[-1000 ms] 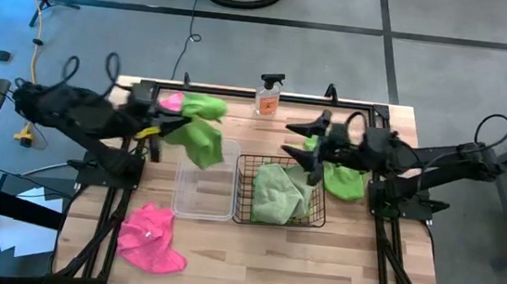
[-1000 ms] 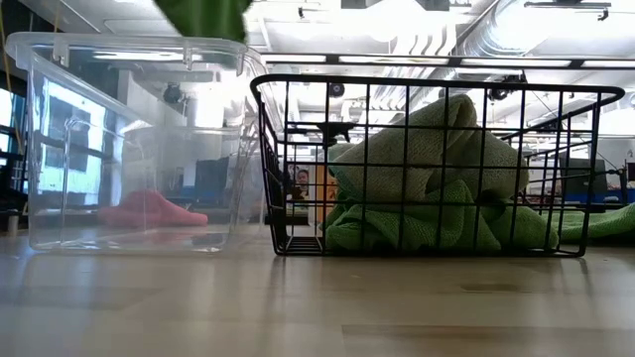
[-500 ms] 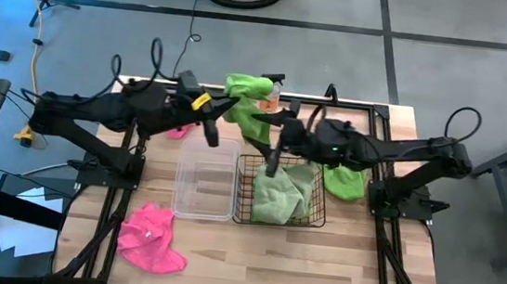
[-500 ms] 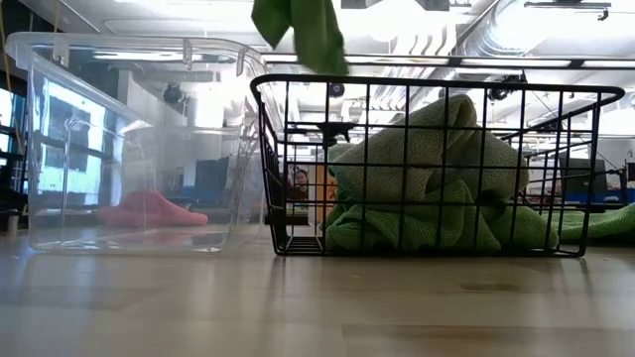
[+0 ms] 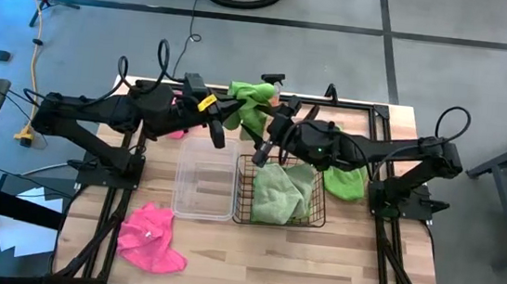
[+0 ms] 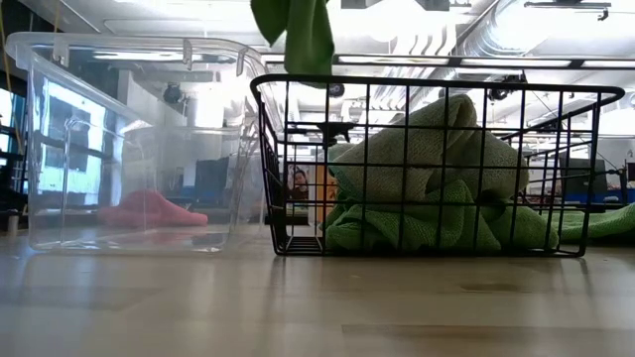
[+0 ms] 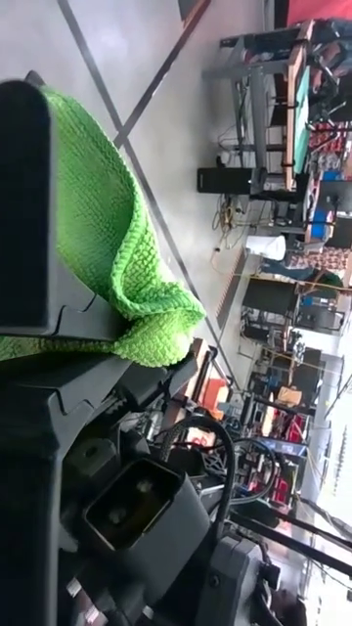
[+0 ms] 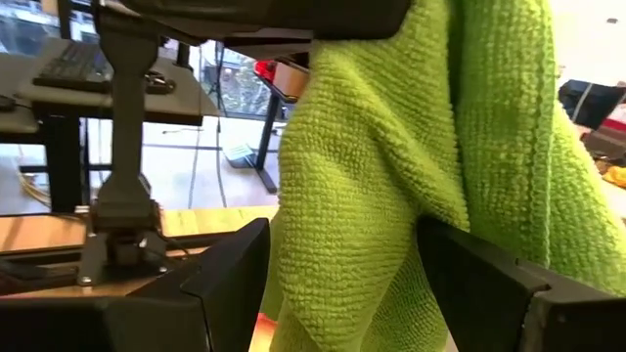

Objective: Sort microfiber towel by color & place in baskets
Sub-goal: Put the green towel into the wire basket

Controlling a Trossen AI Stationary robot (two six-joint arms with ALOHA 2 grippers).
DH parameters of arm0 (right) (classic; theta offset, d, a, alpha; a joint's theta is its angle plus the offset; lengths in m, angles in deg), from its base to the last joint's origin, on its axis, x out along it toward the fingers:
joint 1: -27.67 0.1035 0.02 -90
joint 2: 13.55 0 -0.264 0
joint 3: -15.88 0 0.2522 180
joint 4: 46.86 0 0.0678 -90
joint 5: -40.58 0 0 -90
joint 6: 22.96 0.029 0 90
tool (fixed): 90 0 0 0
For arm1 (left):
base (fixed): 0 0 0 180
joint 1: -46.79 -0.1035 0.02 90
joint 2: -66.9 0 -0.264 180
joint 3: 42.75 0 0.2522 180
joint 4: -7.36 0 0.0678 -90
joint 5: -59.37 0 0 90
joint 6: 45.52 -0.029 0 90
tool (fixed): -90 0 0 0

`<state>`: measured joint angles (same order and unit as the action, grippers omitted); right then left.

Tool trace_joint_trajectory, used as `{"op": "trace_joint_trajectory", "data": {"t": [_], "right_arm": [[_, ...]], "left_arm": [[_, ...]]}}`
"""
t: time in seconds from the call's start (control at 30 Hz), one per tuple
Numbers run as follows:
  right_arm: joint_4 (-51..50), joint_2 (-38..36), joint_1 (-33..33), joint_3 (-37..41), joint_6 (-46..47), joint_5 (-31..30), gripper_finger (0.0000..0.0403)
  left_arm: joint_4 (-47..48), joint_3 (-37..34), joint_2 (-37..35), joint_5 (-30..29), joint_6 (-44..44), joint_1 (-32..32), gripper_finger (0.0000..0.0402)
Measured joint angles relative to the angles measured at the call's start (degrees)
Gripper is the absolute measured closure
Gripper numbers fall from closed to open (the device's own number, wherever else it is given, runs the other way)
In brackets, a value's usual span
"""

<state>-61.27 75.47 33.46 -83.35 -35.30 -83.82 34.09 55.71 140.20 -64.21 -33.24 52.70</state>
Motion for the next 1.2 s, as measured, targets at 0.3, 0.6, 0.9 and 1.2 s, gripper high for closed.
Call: {"op": "trace_joint_trajectory", "data": {"t": [0.3, 0.6, 0.9, 1.2], "right_arm": [[2.09, -0.01, 0.02, 0.0, -1.29, -5.1, 0.0144], [5.13, -0.01, 0.0, 0.0, -6.19, -5.57, 0.0144], [5.14, -0.01, 0.0, 0.0, -5.97, -5.01, 0.0206], [3.99, -0.05, 0.0, 0.0, -2.69, 0.41, 0.0385]], "left_arm": [[-0.06, 0.0, -0.01, 0.0, 3.98, 0.0, 0.0401], [-1.04, 0.0, 0.0, 1.0, 5.31, 0.0, 0.0401], [-0.95, 0.0, 0.0, 3.24, 5.61, 0.0, 0.0401], [-0.09, 0.0, 0.52, 3.2, 5.45, 0.0, 0.0396]]}}
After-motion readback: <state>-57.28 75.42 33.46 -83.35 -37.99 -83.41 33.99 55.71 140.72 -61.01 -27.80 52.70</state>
